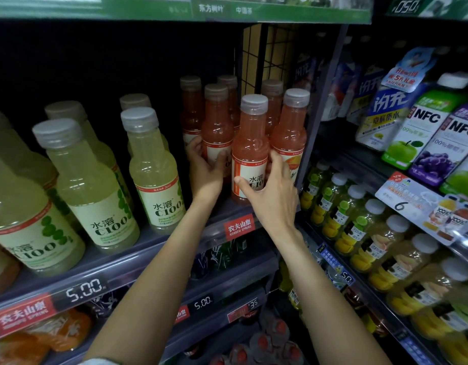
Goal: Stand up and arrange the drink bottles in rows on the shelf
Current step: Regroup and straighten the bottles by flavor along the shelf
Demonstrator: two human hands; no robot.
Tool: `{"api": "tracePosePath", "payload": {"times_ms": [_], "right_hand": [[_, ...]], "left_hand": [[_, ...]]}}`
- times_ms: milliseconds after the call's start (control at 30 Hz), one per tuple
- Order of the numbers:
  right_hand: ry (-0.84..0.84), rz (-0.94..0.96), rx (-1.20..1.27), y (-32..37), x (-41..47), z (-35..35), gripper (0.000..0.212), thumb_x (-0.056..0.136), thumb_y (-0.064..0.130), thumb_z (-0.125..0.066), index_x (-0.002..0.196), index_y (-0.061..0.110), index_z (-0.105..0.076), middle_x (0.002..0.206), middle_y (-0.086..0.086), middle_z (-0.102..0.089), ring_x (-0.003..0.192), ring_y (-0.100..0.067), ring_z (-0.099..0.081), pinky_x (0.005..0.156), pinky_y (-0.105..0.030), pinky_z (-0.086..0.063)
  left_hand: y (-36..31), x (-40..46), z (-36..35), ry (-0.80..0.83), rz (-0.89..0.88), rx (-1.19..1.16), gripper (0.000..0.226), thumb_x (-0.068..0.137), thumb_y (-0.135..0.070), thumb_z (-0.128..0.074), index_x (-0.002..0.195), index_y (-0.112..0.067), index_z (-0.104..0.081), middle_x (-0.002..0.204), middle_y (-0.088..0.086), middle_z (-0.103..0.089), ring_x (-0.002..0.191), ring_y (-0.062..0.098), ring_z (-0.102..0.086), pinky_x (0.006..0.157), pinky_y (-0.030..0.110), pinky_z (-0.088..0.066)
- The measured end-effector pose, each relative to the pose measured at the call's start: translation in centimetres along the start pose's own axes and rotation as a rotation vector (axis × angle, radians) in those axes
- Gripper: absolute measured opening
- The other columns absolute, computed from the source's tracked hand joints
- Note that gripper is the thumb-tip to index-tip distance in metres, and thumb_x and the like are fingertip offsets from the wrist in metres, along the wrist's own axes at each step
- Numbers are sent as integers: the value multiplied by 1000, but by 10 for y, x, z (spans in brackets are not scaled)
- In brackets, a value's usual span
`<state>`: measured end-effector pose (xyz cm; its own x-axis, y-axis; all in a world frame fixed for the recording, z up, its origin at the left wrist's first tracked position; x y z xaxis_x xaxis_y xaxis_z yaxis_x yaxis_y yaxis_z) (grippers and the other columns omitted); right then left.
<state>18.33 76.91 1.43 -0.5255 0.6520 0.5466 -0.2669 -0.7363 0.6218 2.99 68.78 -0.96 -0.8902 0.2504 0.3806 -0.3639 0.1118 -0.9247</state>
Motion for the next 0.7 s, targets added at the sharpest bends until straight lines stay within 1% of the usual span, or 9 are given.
{"api": "tracePosePath", "payload": {"times_ms": [67,100,167,234,334,434,567,601,701], "right_hand": [[8,9,-16,1,0,-1,79,78,48,-70,139,14,-34,135,-7,-47,113,-26,-55,82,-37,-46],[11,10,-21,1,0,-1,79,78,48,-70,139,14,-34,135,-7,-47,113,-26,-55,82,-37,-46],[10,8,-19,1,-1,-1,79,78,48,-70,139,14,-34,134,-7,-47,112,-27,-56,81,-37,-46],[5,9,-7,2,-1,-1,78,78,46,-71,139,13,-34,134,-7,-47,112,-27,-56,81,-36,-46],[17,-1,24,3,-1,-3,80,77,46,-72,139,13,-32,133,-6,-50,113,-26,-56,82,-36,-46],[24,-17,41,4,3,-5,85,74,51,-72,139,13,-32,129,-5,-54,111,-24,-57,82,-34,-47],[27,-47,100,3,7,-5,77,75,45,-74,134,12,-38,121,-4,-61,106,-23,-60,82,-32,-45],[22,-40,119,4,7,-3,76,75,44,-75,134,13,-39,120,-4,-61,106,-22,-60,83,-31,-46],[-11,-18,131,7,3,8,77,73,44,-76,134,18,-38,120,-1,-62,104,-20,-62,82,-31,-49]], "left_hand": [[1,1,0,21,-7,16,59,90,-17,-66,136,-10,-31,136,5,-48,119,8,-50,104,24,-41],[2,2,0,40,-6,24,62,90,-19,-66,139,-12,-30,140,6,-46,124,12,-48,107,28,-39],[1,2,-2,82,-5,46,68,90,-24,-65,146,-15,-27,146,5,-41,132,14,-42,110,31,-35],[0,2,-3,94,-23,86,72,90,-33,-64,148,-18,-25,150,6,-36,137,17,-36,114,39,-31],[-1,0,-4,87,-23,119,76,84,-43,-58,148,-21,-25,151,6,-33,139,19,-32,115,45,-29],[-3,-2,-6,125,6,36,78,87,-35,-64,150,-22,-21,152,3,-33,138,15,-34,115,44,-31],[-13,-3,-6,114,-10,15,87,88,-12,-68,152,-20,-10,155,4,-27,138,9,-31,113,27,-28],[-16,-3,-5,105,-28,22,87,88,-9,-67,152,-21,-10,155,4,-27,138,9,-31,113,27,-28],[-19,-3,-2,69,-132,156,83,87,-4,-63,152,-23,-13,155,6,-24,142,18,-27,117,40,-25]]}}
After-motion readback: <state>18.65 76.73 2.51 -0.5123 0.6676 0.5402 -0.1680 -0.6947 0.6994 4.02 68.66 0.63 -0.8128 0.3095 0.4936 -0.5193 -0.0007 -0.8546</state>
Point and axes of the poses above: each hand's wrist, its own x-axis towards the middle knuckle, its own z-axis out of the back of the hand, y = z × x, the point moved 7 cm from there along x, towards the middle knuckle
